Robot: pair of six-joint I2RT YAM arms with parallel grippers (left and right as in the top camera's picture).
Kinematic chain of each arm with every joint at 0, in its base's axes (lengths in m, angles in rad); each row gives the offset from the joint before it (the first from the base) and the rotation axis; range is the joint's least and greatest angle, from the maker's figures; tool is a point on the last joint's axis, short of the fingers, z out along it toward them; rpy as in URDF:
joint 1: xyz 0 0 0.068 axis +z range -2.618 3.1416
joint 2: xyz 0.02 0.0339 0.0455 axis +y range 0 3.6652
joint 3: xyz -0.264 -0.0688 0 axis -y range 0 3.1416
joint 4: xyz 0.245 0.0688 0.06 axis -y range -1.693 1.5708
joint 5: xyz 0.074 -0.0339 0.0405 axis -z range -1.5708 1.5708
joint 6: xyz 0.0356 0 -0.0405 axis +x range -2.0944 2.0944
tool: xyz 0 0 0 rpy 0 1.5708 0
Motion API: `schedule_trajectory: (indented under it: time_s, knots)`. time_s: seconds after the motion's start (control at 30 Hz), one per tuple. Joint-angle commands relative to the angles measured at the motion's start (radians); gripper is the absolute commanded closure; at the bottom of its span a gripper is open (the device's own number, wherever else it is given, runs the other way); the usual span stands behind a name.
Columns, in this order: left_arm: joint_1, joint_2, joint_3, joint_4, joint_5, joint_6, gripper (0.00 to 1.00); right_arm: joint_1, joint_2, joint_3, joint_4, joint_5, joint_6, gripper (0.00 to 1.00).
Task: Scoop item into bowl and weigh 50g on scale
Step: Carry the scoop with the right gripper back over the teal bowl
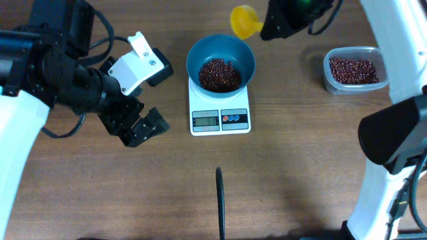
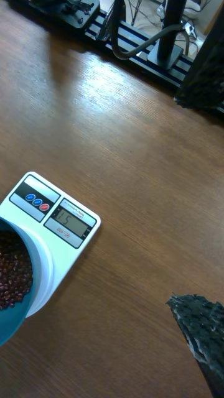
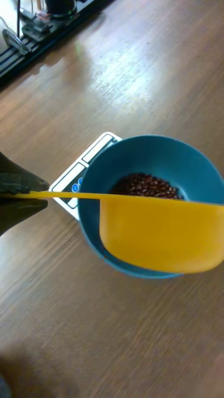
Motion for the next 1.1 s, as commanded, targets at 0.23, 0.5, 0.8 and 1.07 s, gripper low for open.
schedule_trajectory:
  time_s: [0.23, 0.5, 0.8, 1.07]
  knots:
    - [-0.002, -0.017, 0.016, 0.000, 0.017, 0.020, 0.01, 0.113, 0.068, -0.014, 0.030, 0.090, -0.013, 0.96]
    - [-0.002, -0.017, 0.016, 0.000, 0.017, 0.020, 0.01, 0.128, 0.145, -0.022, 0.078, 0.159, 0.017, 0.96]
    - [-0.002, -0.017, 0.016, 0.000, 0.017, 0.020, 0.01, 0.154, 0.148, -0.087, 0.089, 0.218, 0.017, 0.96]
    - [-0.002, -0.017, 0.016, 0.000, 0.017, 0.020, 0.01, 0.158, 0.148, -0.087, 0.090, 0.278, 0.017, 0.96]
